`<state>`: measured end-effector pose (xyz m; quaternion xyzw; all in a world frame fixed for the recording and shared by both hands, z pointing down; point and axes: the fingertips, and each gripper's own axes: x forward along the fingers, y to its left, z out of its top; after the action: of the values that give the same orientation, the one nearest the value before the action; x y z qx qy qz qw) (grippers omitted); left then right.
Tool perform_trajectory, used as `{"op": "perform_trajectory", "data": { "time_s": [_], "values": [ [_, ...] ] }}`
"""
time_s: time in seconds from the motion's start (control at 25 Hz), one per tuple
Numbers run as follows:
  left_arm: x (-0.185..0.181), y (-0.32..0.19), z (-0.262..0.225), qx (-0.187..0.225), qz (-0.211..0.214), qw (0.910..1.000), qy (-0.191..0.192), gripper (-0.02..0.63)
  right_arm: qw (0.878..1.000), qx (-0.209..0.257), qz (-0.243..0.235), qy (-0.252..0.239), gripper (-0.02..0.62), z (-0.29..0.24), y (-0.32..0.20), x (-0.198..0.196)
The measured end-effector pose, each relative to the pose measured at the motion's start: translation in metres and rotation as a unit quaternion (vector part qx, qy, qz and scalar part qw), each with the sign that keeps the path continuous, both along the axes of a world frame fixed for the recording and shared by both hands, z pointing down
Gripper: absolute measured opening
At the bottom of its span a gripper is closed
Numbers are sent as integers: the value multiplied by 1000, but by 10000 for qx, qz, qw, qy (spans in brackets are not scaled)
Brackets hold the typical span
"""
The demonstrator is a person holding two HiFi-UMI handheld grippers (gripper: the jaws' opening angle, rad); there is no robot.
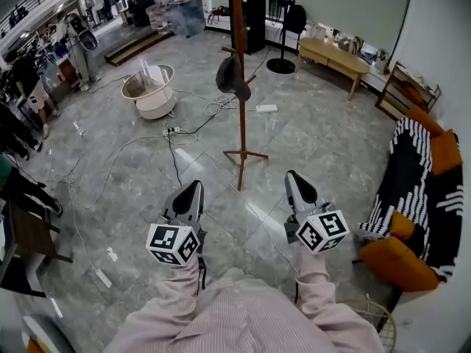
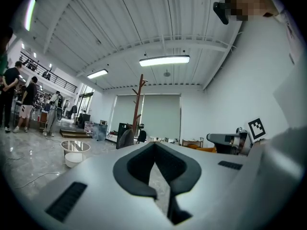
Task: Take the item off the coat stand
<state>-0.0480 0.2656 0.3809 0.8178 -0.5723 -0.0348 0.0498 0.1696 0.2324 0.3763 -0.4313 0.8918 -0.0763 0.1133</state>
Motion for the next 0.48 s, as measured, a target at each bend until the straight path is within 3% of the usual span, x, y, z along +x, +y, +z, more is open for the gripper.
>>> {"op": "perform_trajectory", "data": {
  "time_s": [0.36,0.48],
  "values": [
    [-1,-24,2,-13,8,9999,136,8,9999,-86,-129,31,5,7,-25,-9],
    [-9,-40,7,-82,12,9998,194,49,9998,-126,-172,56,5,12,-42,-19]
  ]
}}
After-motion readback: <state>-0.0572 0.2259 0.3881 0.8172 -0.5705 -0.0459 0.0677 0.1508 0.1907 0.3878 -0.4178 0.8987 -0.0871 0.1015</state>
